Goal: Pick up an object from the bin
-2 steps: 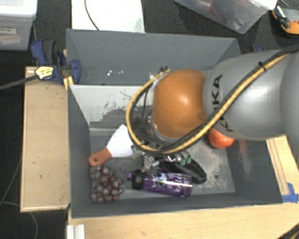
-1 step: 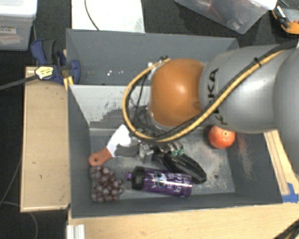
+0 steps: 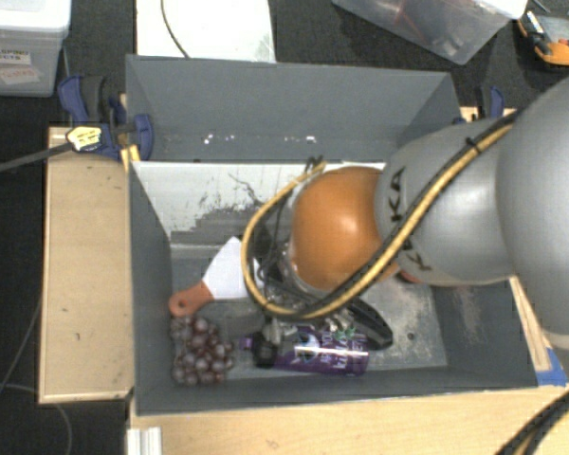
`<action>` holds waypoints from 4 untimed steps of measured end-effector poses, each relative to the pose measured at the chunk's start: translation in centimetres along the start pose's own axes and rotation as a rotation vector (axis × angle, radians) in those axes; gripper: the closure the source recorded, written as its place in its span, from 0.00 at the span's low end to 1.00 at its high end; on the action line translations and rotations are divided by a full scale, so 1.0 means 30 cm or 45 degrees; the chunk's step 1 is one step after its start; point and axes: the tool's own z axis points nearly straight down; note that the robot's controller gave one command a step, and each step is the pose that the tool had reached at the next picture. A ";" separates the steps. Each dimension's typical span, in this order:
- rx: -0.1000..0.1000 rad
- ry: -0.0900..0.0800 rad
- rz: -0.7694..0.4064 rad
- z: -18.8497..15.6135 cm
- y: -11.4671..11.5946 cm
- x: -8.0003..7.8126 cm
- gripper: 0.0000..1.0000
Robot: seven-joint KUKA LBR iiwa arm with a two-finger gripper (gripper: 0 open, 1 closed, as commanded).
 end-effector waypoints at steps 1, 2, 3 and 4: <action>-0.001 -0.021 0.096 -0.019 -0.023 -0.160 1.00; 0.004 -0.026 0.011 0.062 -0.092 -0.009 1.00; 0.004 -0.026 0.026 0.065 -0.086 -0.013 1.00; 0.006 -0.024 -0.299 -0.260 -0.029 -0.022 1.00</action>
Offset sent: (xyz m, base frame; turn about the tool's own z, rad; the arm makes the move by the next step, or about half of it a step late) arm 0.0074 -0.0244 -0.0219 0.0060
